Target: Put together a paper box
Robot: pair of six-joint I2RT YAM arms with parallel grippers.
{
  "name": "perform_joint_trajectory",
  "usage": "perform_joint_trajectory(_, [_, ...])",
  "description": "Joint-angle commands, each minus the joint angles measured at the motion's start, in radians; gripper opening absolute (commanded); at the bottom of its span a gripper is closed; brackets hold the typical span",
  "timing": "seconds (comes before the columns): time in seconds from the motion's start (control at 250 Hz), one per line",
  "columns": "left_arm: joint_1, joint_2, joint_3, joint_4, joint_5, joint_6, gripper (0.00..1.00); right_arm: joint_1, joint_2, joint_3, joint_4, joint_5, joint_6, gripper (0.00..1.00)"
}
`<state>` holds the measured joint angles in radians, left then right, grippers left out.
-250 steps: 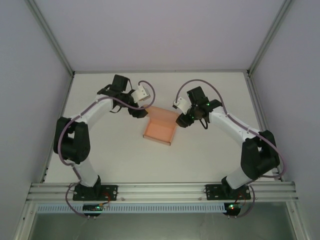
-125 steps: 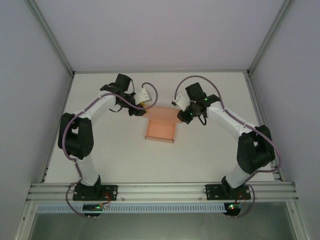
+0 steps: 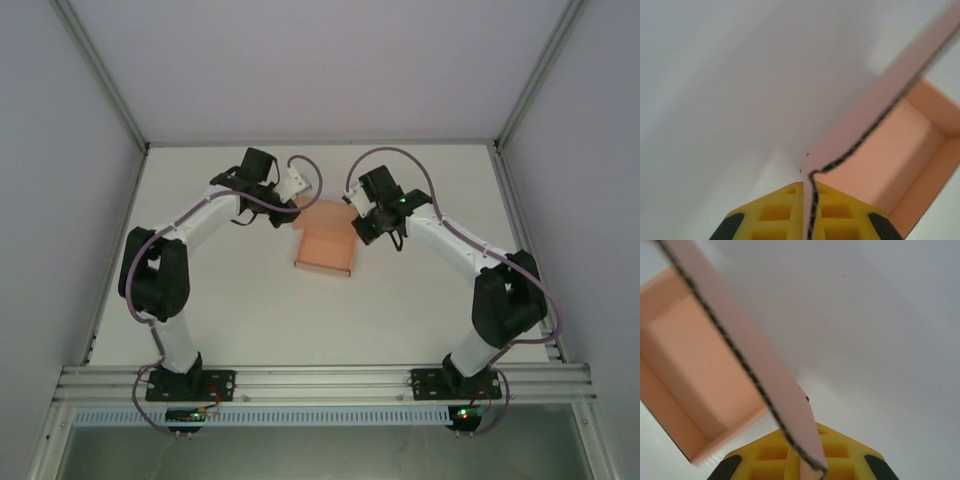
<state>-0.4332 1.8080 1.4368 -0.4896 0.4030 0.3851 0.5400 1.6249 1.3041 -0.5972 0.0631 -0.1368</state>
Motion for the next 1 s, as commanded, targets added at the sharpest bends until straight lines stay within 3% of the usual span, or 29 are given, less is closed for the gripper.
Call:
perform_joint_trajectory(0.0, [-0.035, -0.049, 0.013, 0.144, -0.076, -0.398, 0.0, 0.053, 0.033, 0.07, 0.06, 0.194, 0.303, 0.0])
perform_joint_trajectory(0.216, [-0.146, -0.043, -0.035, 0.247, -0.264, -0.576, 0.0, 0.08, 0.111, 0.131, 0.134, 0.246, 0.614, 0.0])
perform_joint_trajectory(0.46, [-0.213, -0.013, -0.055, 0.318, -0.428, -0.764, 0.0, 0.108, 0.175, 0.166, 0.206, 0.316, 0.732, 0.0])
perform_joint_trajectory(0.747, [-0.215, -0.015, -0.069, 0.445, -0.359, -0.92, 0.0, 0.127, 0.197, 0.136, 0.242, 0.239, 0.741, 0.0])
perform_joint_trajectory(0.999, [-0.232, 0.024, -0.191, 0.586, -0.339, -0.931, 0.0, 0.131, 0.171, 0.035, 0.356, 0.237, 0.731, 0.0])
